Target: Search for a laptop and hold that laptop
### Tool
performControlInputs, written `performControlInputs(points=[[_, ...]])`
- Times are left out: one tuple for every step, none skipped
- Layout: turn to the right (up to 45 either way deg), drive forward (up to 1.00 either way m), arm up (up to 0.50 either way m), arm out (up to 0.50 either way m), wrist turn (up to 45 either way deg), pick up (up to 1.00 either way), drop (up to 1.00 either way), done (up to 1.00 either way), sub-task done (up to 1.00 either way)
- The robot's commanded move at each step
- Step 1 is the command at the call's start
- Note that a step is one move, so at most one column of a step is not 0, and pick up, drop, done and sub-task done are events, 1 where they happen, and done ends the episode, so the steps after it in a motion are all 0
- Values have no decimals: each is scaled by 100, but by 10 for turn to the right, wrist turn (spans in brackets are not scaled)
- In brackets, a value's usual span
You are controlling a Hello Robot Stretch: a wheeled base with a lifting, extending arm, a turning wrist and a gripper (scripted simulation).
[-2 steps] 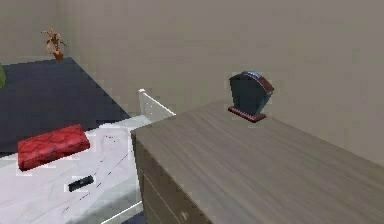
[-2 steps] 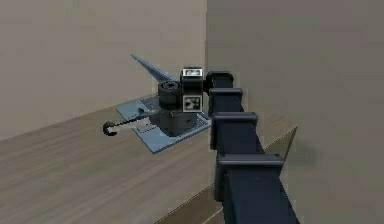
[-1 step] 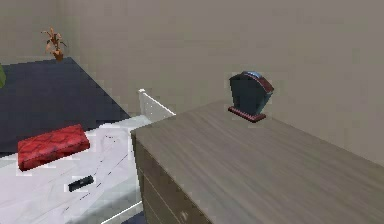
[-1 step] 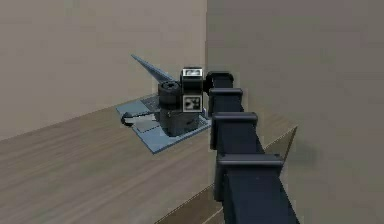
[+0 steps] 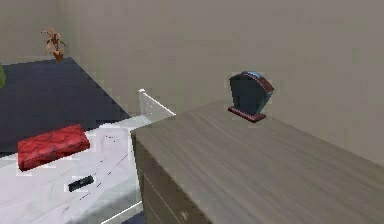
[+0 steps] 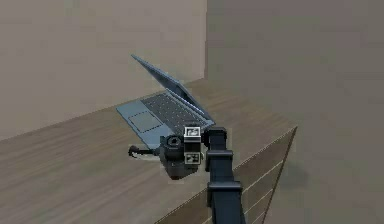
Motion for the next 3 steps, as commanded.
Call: performControlInputs(points=[[0, 0, 0, 0, 0, 100, 0, 0, 0], [0, 0, 10, 0, 0, 0, 0, 0, 0], [0, 0, 0, 0, 0, 0, 0, 100, 0]])
